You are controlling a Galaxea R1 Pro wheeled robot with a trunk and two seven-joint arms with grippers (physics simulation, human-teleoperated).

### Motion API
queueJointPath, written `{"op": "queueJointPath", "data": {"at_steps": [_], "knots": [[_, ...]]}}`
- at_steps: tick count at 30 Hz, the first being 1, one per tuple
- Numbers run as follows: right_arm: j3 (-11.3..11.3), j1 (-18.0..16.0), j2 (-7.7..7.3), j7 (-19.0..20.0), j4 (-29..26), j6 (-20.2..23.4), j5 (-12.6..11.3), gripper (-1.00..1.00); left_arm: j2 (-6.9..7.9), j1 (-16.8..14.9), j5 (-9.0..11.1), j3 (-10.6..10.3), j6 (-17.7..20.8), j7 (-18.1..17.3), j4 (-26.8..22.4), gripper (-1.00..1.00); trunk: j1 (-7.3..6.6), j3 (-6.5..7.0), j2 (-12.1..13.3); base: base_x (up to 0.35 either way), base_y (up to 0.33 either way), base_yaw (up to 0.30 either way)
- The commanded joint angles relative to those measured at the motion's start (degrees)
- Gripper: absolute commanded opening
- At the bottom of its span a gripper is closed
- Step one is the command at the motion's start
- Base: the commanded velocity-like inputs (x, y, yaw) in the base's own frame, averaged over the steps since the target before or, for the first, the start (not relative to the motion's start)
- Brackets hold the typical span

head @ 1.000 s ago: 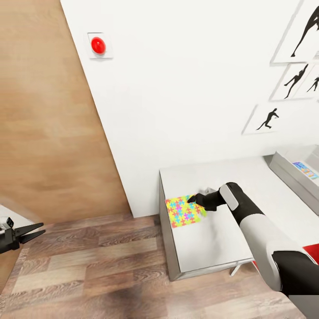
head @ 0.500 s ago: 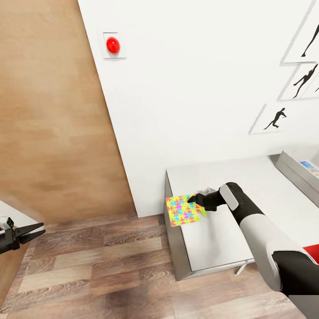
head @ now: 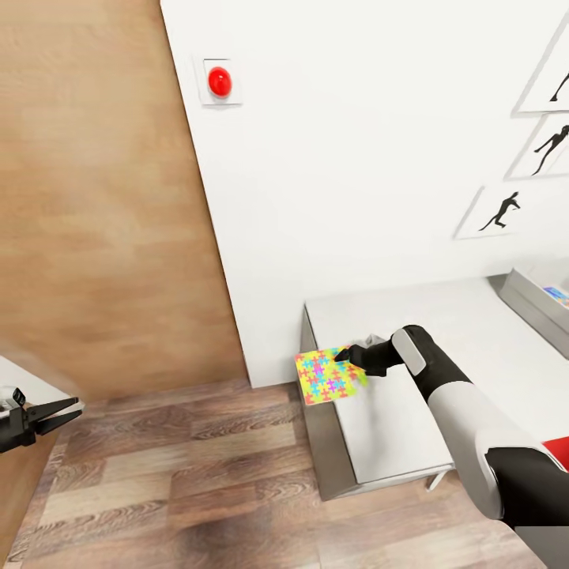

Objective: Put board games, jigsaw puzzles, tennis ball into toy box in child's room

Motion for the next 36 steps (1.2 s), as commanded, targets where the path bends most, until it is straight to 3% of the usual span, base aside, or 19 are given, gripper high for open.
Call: {"op": "queueJointPath", "data": {"at_steps": [1, 27, 32, 36], "knots": [[0.21, -0.04, -0.06, 0.06, -0.06, 0.15, -0.01, 1.00, 0.01, -0.03, -0.05, 0.01, 0.60, -0.24, 0.00, 1.00, 0.03, -0.05, -0.10, 0.000, 0.014, -0.120], [0.11, 0.01, -0.84, 5.42, -1.46, -0.14, 0.21, 1.00, -0.08, -0.03, -0.05, 0.01, 0.58, -0.24, 0.00, 1.00, 0.03, 1.73, -0.10, 0.000, 0.002, -0.179], [0.05, 1.33, -0.85, 6.10, -4.94, -0.05, -0.14, 1.00, -0.08, -0.03, -0.05, 0.01, 0.58, -0.24, 0.00, 1.00, 0.03, 2.09, -0.10, 0.000, 0.000, -0.187], [-0.11, 4.61, -0.90, 8.26, -11.79, 0.09, -0.39, 1.00, -0.13, -0.03, -0.05, 0.01, 0.58, -0.24, 0.00, 1.00, 0.03, 2.38, -0.10, 0.000, 0.000, -0.187]]}}
